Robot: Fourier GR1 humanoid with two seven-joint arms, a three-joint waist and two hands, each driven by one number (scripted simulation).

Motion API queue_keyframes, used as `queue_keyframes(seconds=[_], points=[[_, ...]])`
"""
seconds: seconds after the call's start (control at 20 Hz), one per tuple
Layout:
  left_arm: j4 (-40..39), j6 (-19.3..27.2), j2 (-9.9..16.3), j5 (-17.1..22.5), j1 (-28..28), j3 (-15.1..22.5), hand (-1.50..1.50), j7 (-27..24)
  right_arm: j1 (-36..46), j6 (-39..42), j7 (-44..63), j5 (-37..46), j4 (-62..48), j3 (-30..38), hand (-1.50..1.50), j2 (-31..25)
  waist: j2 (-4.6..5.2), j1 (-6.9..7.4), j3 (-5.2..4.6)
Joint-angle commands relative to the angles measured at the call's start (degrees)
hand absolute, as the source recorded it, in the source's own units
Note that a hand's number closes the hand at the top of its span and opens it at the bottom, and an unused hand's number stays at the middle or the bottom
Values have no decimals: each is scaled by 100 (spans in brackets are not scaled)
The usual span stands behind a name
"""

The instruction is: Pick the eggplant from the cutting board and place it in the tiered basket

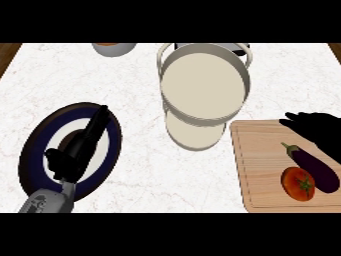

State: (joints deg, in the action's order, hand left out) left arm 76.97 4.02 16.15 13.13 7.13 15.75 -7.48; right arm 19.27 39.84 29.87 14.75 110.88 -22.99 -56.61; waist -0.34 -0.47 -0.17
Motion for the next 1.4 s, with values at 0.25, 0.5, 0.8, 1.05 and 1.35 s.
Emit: queue_keyframes(seconds=[0.25, 0.5, 0.8, 1.05, 1.35], points=[[-53, -3, -195, -248, 257, -205, 0, 238, -674, -203, 721, 1002, 529, 161, -150, 783, 29, 20, 18], [173, -149, -213, -365, -267, -131, 0, -72, -708, -29, 494, 1892, -59, -54, -150, 674, 32, 64, 18], [-239, -240, -340, -467, 107, -464, 0, 20, -1134, -388, -11, 2437, -721, 124, -150, 1180, 35, 41, 17], [257, -453, -355, -501, -181, -489, 0, 170, -1401, -777, -914, 2940, -1157, 357, -150, 1235, 31, 51, 18], [270, -397, -531, -735, -178, -542, 0, 211, -1402, -870, -940, 3504, -1810, 503, -150, 1599, 31, 50, 18]])
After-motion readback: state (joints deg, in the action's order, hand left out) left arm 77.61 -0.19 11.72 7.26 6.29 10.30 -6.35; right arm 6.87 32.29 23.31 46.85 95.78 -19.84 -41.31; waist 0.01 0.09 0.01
